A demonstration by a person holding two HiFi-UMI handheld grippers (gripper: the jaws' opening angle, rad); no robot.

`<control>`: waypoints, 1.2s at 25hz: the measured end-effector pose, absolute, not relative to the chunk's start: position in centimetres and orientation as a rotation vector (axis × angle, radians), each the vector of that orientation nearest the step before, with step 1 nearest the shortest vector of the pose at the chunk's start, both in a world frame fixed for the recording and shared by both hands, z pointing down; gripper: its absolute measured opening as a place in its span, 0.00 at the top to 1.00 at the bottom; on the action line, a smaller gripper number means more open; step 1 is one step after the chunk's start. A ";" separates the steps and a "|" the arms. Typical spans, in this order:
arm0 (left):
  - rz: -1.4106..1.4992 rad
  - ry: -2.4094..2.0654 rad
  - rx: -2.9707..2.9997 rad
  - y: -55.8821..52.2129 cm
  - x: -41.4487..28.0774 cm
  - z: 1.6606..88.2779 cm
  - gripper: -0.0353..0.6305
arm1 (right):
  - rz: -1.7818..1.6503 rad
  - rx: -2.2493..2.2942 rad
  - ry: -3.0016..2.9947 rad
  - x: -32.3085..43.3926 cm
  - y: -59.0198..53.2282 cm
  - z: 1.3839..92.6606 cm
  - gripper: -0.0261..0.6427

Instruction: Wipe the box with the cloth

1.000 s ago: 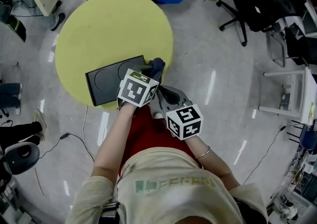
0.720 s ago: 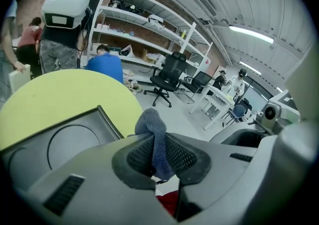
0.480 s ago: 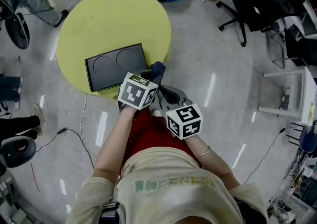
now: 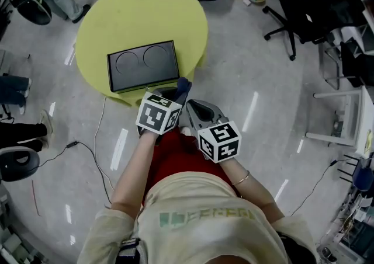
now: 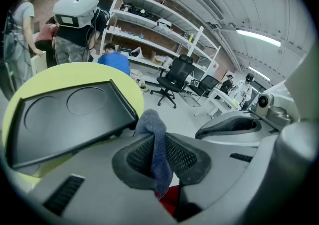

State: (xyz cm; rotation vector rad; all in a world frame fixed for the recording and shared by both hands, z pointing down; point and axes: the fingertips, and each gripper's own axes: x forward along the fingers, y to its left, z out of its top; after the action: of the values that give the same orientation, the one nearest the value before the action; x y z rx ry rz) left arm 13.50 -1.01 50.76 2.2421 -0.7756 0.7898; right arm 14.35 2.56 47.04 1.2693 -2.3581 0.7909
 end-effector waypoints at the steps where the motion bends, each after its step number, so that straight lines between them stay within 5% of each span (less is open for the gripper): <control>1: 0.785 -0.792 2.237 -0.5 13.3 50.7 0.85 | 0.785 1.261 -2.365 14.4 2.9 46.9 0.90; 30: 0.393 -1.418 2.148 7.6 3.5 43.5 0.85 | 0.550 1.135 -2.674 12.7 7.2 40.2 0.91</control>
State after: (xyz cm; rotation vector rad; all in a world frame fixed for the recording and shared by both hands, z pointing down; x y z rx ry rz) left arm 3.45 7.59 43.47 2.1476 -1.4184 0.3929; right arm 12.73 7.17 40.17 1.1352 -2.6742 0.5503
